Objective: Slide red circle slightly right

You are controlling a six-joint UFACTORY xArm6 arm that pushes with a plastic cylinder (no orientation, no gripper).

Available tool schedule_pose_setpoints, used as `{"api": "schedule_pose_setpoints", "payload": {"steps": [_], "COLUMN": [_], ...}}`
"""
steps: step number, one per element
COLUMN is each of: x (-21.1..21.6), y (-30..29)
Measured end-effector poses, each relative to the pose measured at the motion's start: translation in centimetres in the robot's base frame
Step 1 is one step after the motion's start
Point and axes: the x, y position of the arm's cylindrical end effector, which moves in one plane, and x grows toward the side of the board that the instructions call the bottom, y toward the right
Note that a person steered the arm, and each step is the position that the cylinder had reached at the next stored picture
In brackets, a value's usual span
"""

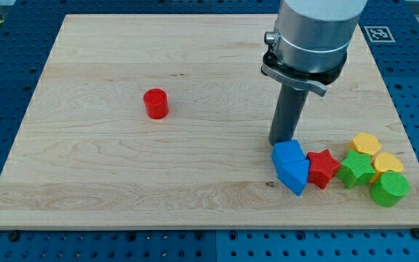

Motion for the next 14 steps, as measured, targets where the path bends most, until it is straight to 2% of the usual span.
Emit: {"api": "schedule_pose_setpoints", "payload": {"steps": [1, 3, 5, 7, 8, 13, 14], "x": [1.6, 1.2, 1.0, -2.3, -6.1, -8.1, -8.0], "y": [0.0, -0.8, -8.5, -21.5, -22.4, -21.0, -16.5]}}
